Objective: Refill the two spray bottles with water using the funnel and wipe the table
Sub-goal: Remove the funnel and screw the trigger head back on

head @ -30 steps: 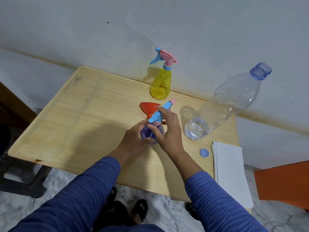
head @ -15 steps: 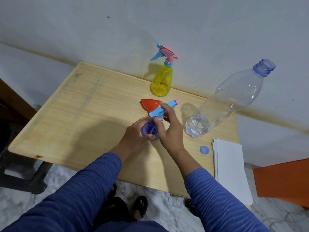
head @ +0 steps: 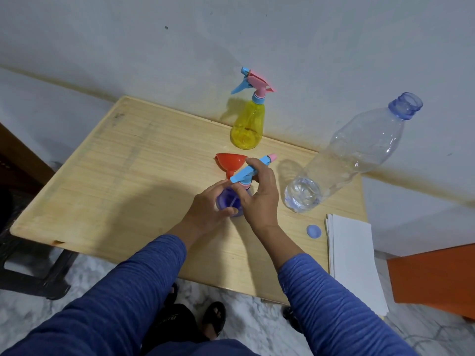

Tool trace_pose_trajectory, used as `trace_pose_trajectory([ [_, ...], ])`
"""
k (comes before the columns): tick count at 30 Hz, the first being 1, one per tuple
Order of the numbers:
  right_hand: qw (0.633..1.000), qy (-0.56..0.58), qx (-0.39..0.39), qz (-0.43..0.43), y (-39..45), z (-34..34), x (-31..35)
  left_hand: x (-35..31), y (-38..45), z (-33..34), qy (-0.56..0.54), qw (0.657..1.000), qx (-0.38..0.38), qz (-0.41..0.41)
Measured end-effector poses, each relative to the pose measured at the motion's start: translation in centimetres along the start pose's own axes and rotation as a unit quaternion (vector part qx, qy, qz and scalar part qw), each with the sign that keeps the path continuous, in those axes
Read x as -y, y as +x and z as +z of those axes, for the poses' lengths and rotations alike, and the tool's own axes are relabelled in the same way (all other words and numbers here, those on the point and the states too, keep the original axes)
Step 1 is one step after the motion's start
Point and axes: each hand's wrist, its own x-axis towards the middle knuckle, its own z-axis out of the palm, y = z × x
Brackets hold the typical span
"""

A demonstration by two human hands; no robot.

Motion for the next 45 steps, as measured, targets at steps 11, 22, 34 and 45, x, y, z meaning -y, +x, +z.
trace_pose_trajectory([
  [11,1.0,0.013,0.007,0.005,-0.2,0.0,-0.3,0.6,0.2,0.2,-0.004,1.0,0.0,-0.006],
  [22,0.998,0.023,-0.02,0.054,-0.6,-0.7,0.3,0.3,0.4,0.1,0.007,1.0,0.005,-0.005],
  [34,0.992,0.037,-0.077,0.097,0.1,1.3,0.4,-0.5,0.2,0.1,-0.009,1.0,-0.027,-0.012],
  [45,0.997,0.013,-0.016,0.076,1.4,1.3,-1.0,-0.1,-0.1,0.6,-0.085,0.994,-0.014,-0.065],
])
